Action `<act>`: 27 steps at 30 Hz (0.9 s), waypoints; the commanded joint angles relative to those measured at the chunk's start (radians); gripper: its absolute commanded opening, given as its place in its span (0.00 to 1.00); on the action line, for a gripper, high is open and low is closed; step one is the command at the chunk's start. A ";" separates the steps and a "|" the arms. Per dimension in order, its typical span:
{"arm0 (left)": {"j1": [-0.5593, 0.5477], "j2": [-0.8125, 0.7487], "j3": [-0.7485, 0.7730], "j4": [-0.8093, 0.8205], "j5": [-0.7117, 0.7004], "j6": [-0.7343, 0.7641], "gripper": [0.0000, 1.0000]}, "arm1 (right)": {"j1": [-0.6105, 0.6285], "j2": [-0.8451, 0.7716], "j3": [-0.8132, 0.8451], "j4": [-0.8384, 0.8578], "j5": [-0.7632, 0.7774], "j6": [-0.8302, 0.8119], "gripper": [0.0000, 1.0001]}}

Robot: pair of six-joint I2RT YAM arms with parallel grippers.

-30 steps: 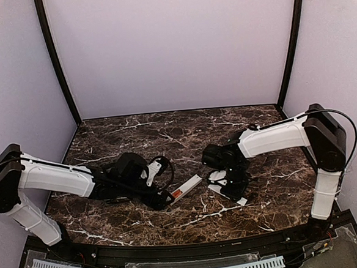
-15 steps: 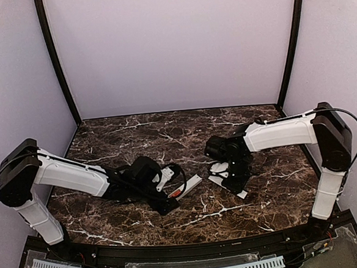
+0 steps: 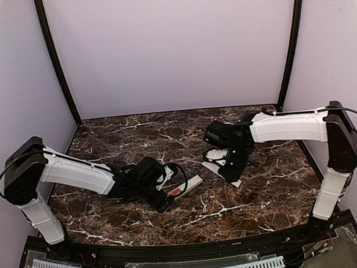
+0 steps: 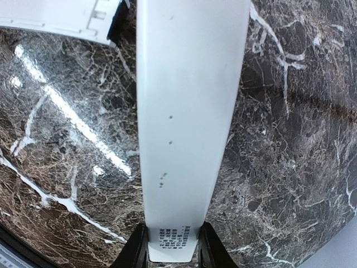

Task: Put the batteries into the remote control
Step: Adjust the remote control without the battery cover at the center of the board.

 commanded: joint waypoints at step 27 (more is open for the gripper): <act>0.230 -0.047 -0.101 0.229 0.092 -0.132 0.98 | -0.002 0.091 0.215 0.079 -0.135 -0.114 0.14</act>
